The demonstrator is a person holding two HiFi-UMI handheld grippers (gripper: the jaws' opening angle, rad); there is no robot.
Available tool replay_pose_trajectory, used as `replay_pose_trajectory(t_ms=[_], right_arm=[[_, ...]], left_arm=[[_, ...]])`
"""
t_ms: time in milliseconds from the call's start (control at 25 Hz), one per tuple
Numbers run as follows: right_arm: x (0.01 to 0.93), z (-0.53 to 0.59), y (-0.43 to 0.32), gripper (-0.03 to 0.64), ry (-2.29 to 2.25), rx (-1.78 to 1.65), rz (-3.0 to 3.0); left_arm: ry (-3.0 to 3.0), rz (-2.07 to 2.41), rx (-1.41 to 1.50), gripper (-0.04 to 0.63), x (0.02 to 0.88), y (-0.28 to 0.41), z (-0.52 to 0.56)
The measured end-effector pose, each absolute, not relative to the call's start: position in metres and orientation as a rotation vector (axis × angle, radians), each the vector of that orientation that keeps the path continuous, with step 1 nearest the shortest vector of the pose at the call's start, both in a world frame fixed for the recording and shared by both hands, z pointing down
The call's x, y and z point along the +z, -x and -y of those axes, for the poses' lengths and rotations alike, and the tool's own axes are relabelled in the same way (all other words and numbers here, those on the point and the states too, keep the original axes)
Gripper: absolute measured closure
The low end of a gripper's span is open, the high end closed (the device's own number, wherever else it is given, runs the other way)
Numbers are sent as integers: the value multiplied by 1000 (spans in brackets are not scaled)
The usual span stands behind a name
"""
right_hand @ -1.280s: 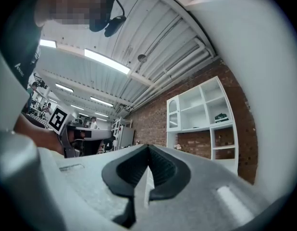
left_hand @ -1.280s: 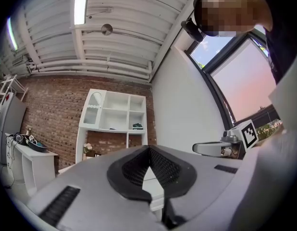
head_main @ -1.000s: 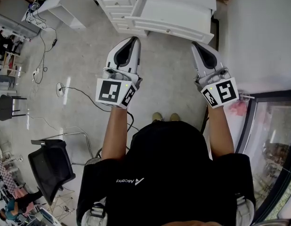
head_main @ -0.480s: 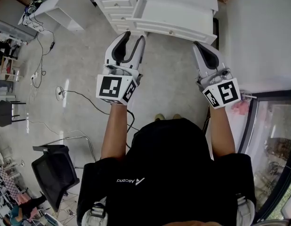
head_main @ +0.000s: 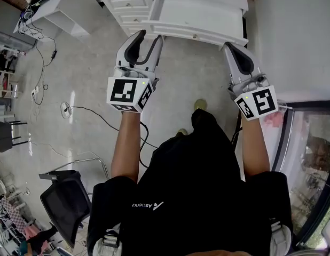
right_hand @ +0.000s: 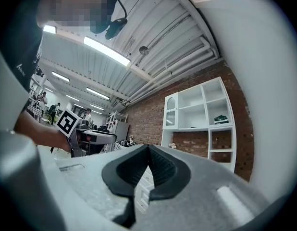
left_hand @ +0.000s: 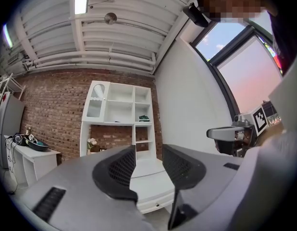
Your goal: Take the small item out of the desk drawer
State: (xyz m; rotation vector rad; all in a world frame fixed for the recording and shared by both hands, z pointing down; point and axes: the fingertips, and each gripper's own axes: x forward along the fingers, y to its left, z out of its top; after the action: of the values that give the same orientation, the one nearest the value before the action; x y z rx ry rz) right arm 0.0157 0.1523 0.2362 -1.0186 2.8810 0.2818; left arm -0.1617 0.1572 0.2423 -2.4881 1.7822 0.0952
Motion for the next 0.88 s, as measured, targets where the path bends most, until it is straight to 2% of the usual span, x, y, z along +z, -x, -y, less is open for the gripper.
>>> replay_pose_trajectory(t_ms=[480,880], right_arm=[[263,-30,-4,617,1015,282,-2899],[302,126,2,617,949,237,-2974]], left_arm=[[2545,-1794,-24,428,282,175,-39],[2649,-1708,-370,428,354,159,120]])
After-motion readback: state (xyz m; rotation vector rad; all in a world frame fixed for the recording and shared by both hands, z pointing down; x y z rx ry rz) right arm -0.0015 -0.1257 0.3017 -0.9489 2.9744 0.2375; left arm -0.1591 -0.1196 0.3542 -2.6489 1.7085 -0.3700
